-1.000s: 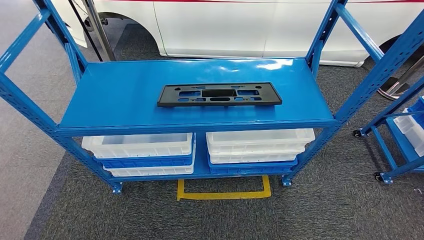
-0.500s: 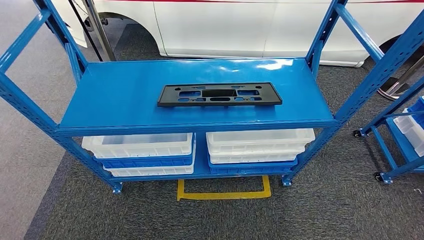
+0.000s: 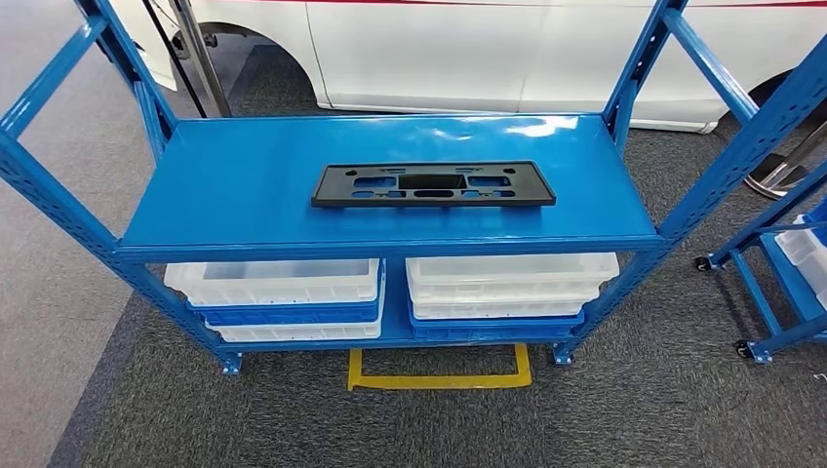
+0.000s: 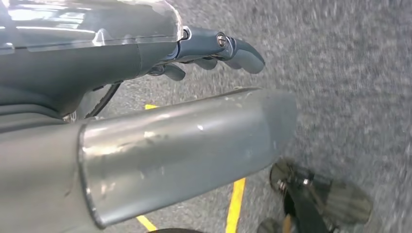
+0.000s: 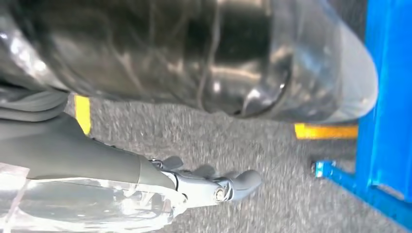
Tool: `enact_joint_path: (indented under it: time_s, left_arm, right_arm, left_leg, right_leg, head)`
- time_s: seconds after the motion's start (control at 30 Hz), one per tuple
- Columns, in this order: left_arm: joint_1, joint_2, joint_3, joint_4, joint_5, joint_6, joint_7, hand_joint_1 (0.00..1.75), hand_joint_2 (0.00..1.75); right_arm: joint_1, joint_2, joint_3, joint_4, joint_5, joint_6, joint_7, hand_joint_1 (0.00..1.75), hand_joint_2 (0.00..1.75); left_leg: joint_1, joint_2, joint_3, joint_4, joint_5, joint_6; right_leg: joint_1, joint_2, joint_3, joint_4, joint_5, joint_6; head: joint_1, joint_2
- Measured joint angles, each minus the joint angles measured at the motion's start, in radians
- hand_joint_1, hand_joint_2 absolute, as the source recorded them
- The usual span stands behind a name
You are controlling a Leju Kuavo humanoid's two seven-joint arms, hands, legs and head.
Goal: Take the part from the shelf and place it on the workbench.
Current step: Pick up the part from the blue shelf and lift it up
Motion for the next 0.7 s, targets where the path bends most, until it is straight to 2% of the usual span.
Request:
enact_joint_path:
  time_s: [0.1,0.17,0.23,0.37,0.5,0.7]
  left_arm:
    - [0.008,0.028,0.000,0.000,-0.015,-0.045,-0.023,0.00,0.00]
    - [0.008,0.042,-0.002,0.000,-0.021,-0.059,-0.031,0.00,0.00]
    - [0.010,0.052,-0.003,0.000,-0.023,-0.063,-0.038,0.00,0.00]
    - [0.014,0.060,-0.003,0.000,-0.023,-0.069,-0.049,0.00,0.00]
    - [0.014,0.059,-0.003,0.000,-0.023,-0.085,-0.041,0.00,0.00]
    - [0.014,0.057,-0.003,0.002,-0.023,-0.092,-0.037,0.00,0.00]
  right_arm:
    - [0.094,-0.042,-0.042,-0.416,0.052,0.149,0.170,0.00,0.00]
    - [0.104,-0.084,-0.094,-0.614,0.059,0.220,0.216,0.00,0.00]
    - [0.108,-0.113,-0.135,-0.748,0.079,0.251,0.218,0.00,0.00]
    - [0.123,-0.153,-0.153,-0.929,0.163,0.252,0.202,0.00,0.00]
    - [0.130,-0.215,-0.149,-1.071,0.236,0.218,0.237,0.00,0.00]
    - [0.136,-0.268,-0.138,-1.170,0.264,0.200,0.256,0.00,0.00]
  left_leg:
    - [0.000,0.008,-0.004,-0.001,-0.001,-0.001]
    - [0.000,0.010,-0.003,-0.001,-0.001,-0.001]
    - [0.000,0.009,-0.001,-0.001,-0.001,-0.001]
    - [-0.001,0.008,-0.001,-0.001,0.000,-0.001]
    - [-0.001,0.009,-0.002,-0.001,0.000,-0.002]
    - [-0.001,0.008,-0.002,-0.001,0.000,-0.002]
  right_leg:
    - [0.000,0.008,-0.005,0.001,0.000,0.000]
    - [0.000,0.010,-0.005,0.000,0.000,0.000]
    - [0.000,0.008,-0.004,0.000,0.000,0.000]
    - [0.000,0.006,-0.004,0.001,0.000,0.000]
    - [0.000,0.007,-0.004,0.002,0.000,0.000]
    - [0.000,0.006,-0.004,0.002,0.000,0.000]
  head:
    - [0.000,0.000]
    - [0.000,0.000]
    - [0.000,0.000]
    - [0.000,0.000]
    - [0.000,0.000]
    - [0.000,0.000]
